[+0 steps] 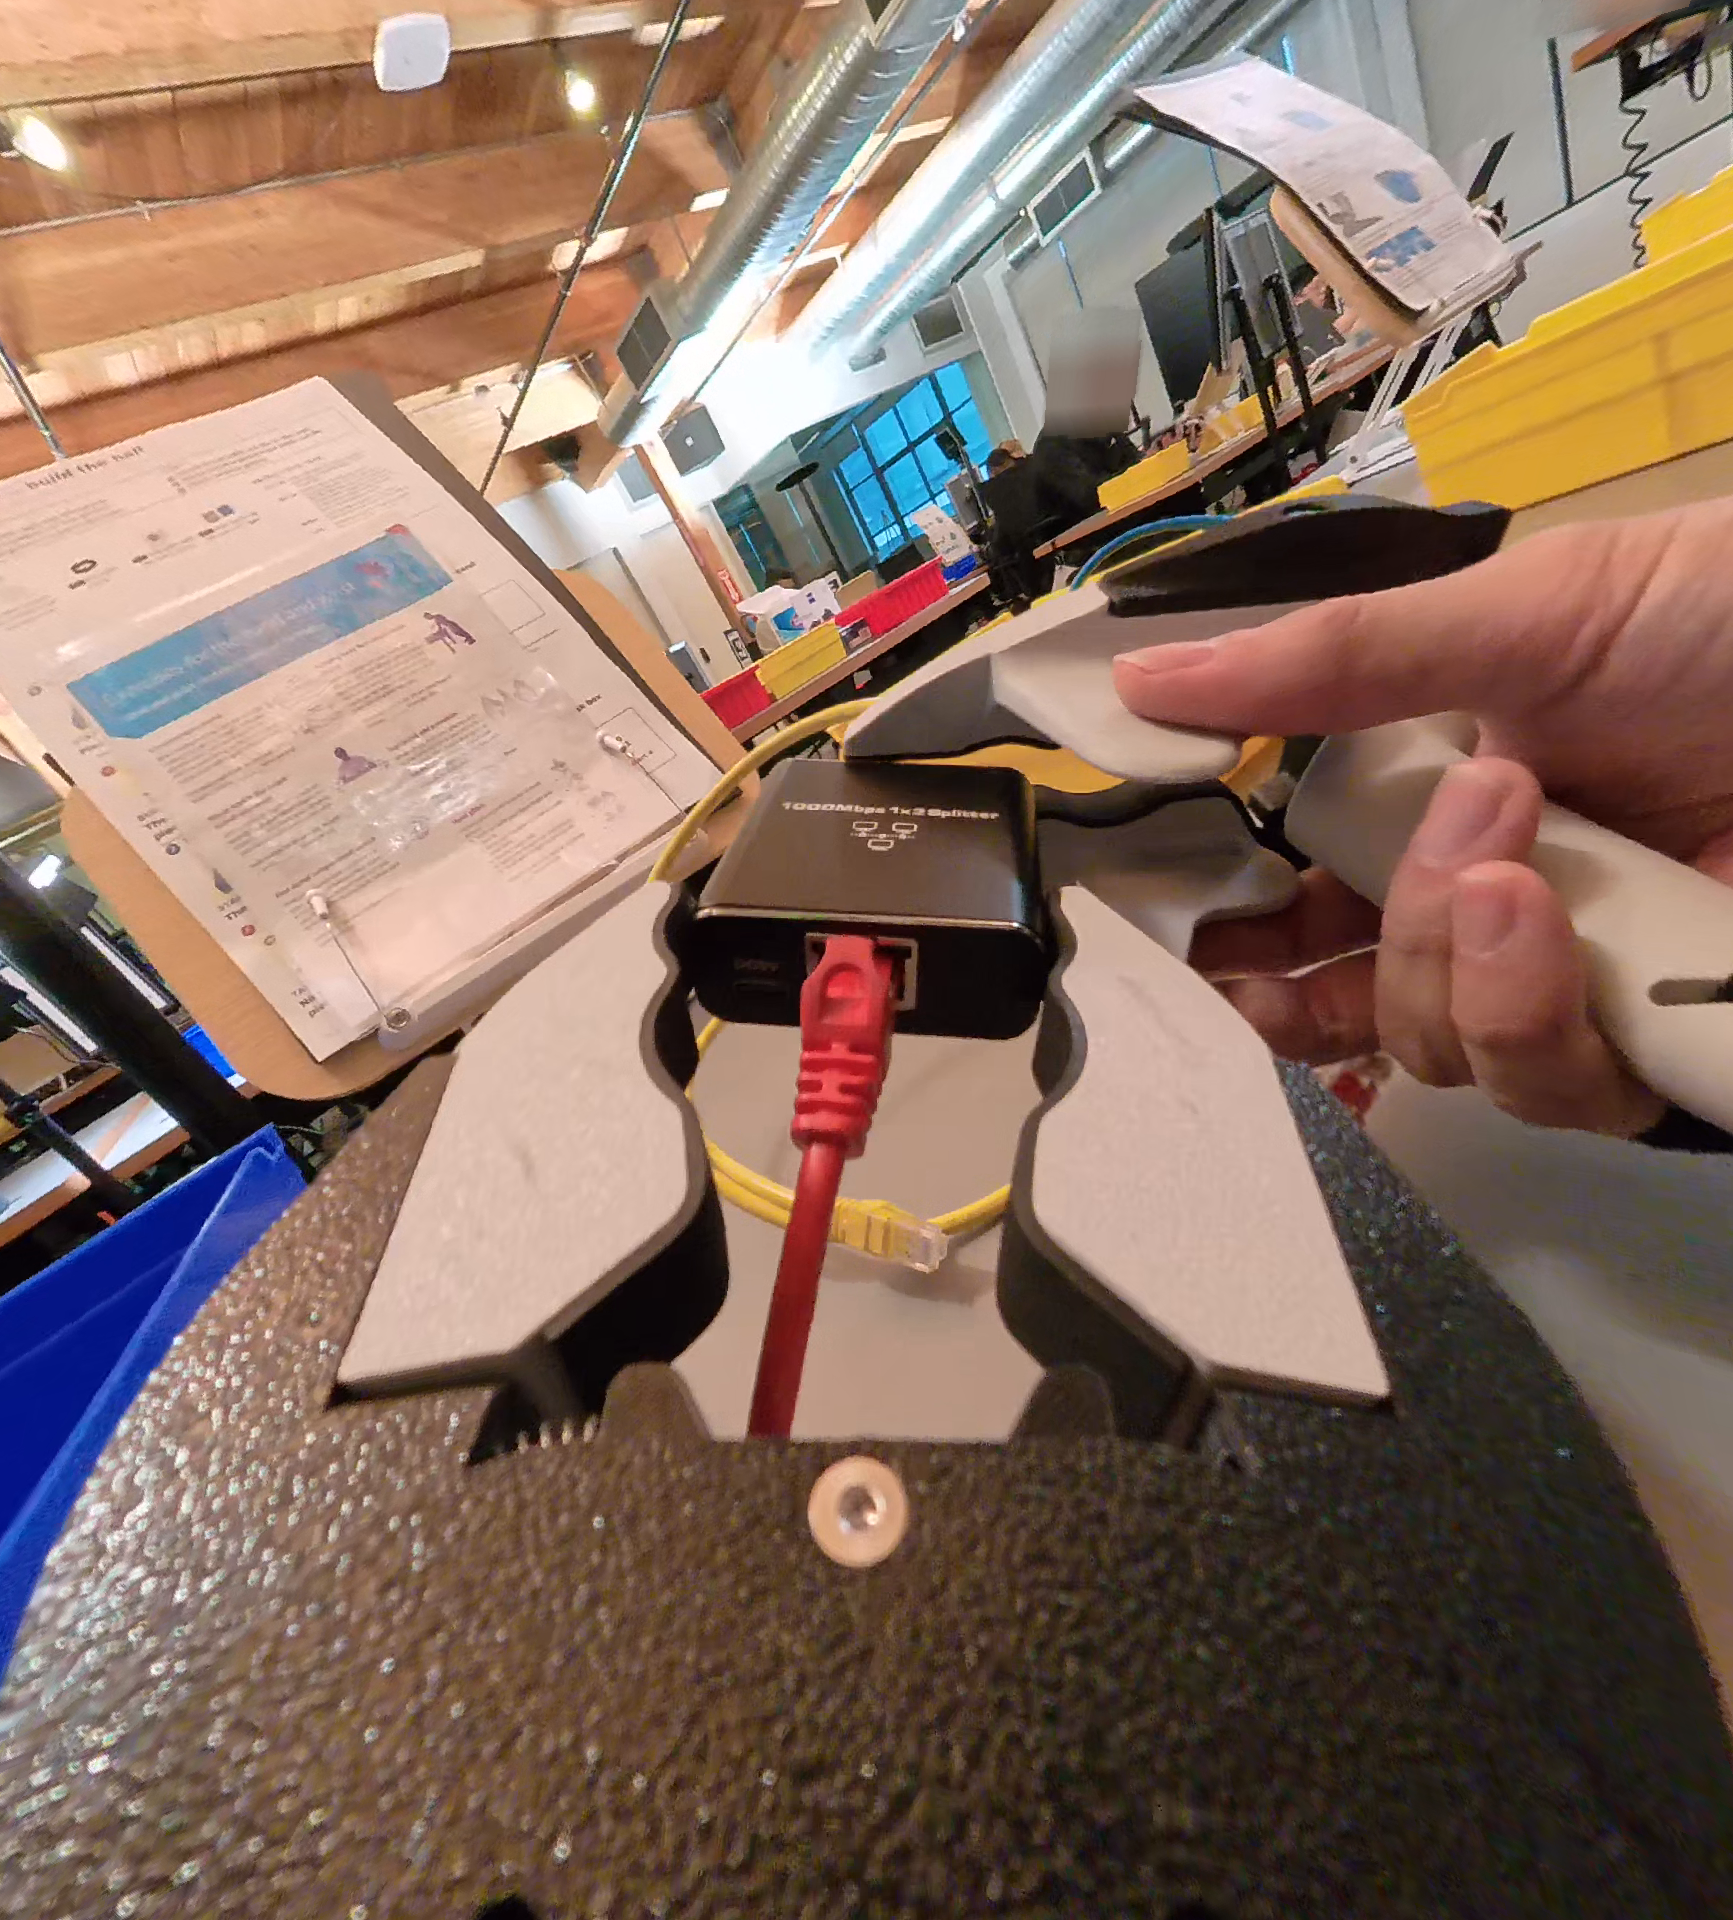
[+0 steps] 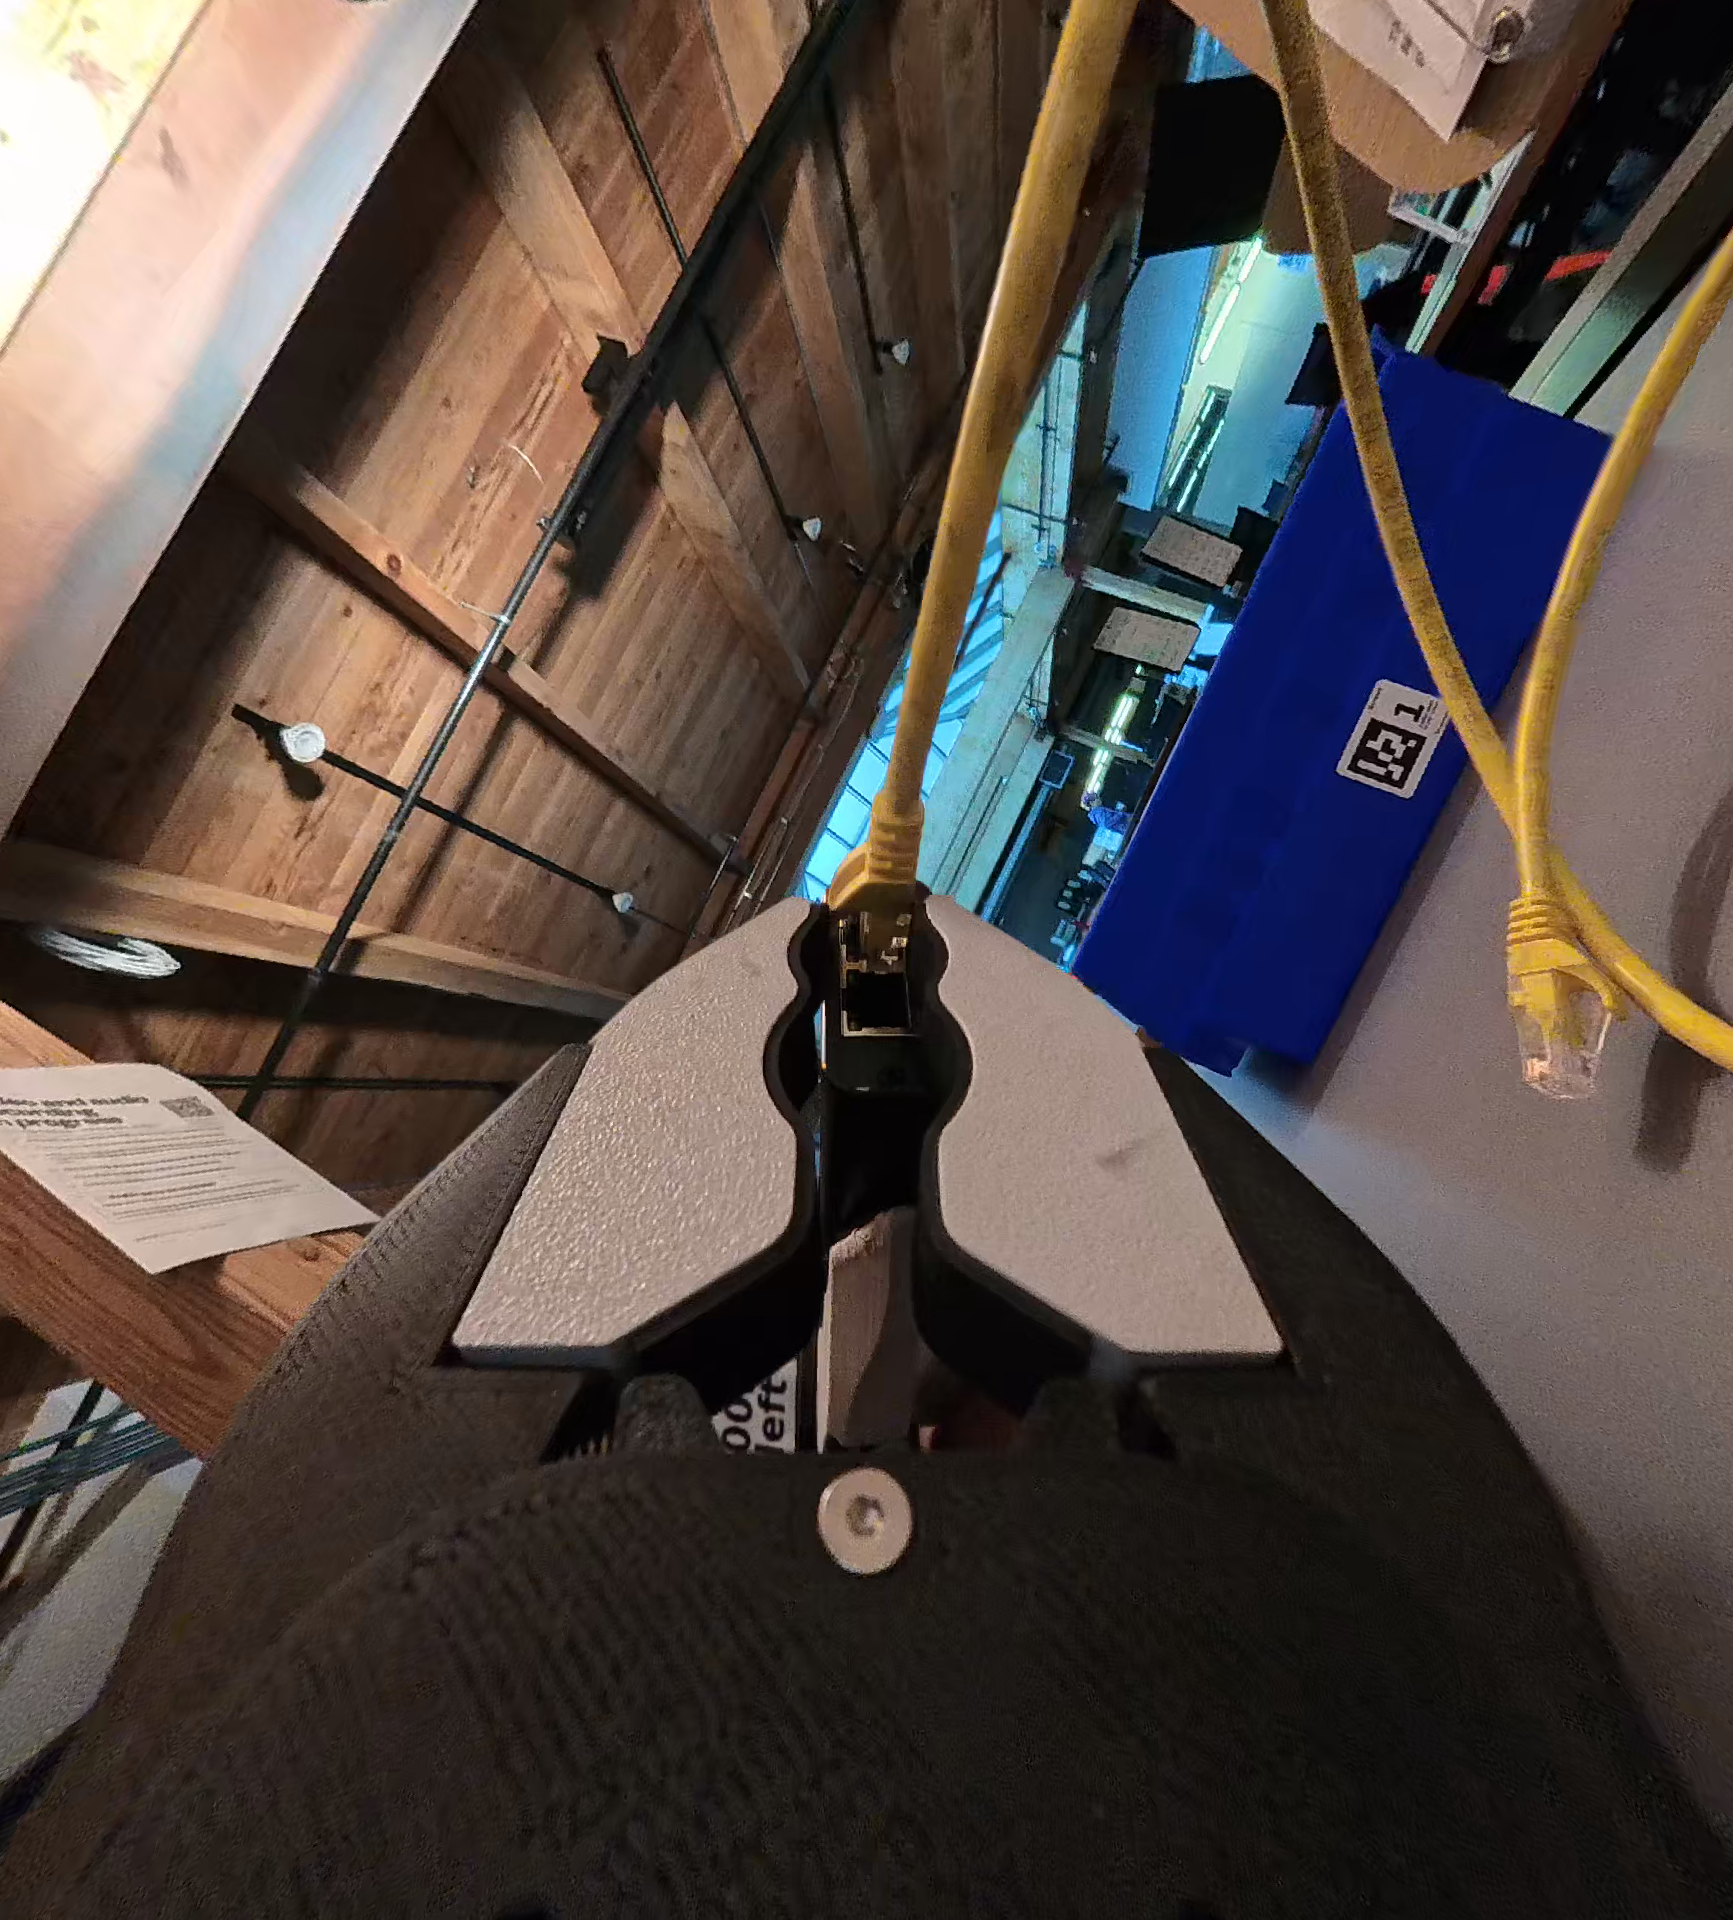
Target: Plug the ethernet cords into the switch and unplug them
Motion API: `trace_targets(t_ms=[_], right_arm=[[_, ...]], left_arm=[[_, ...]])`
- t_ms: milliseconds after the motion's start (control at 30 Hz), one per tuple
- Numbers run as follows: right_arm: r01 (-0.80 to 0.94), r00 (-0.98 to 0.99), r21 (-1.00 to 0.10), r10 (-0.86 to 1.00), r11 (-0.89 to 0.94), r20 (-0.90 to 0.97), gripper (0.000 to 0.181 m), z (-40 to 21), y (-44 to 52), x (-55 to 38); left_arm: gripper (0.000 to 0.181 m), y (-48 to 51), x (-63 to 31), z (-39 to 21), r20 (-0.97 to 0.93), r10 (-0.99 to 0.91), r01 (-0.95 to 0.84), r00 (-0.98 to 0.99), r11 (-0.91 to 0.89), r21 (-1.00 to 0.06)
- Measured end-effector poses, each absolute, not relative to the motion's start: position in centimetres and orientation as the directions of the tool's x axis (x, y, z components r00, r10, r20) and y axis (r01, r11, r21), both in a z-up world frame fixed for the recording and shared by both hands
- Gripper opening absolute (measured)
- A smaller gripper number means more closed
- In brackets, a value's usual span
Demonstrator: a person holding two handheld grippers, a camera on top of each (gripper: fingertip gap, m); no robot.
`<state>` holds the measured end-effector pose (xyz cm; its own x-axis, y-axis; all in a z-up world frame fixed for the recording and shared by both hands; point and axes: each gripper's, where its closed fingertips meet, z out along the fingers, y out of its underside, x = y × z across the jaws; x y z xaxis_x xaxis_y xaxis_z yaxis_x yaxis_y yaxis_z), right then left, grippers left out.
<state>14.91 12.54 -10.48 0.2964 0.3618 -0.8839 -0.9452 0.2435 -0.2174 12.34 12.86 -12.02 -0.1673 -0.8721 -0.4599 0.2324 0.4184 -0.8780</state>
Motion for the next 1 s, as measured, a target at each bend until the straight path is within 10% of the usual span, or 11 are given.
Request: trace_targets(t_ms=[1000], right_arm=[[-0.738, 0.675, -0.618, 0.305, 0.27, -0.672, 0.015, -8.5, 12.2, 13.9]], left_arm=[[0.063, 12.6, 12.1, -11.2, -0.396, -0.911, 0.257, -0.115, 0.358, -0.898]])
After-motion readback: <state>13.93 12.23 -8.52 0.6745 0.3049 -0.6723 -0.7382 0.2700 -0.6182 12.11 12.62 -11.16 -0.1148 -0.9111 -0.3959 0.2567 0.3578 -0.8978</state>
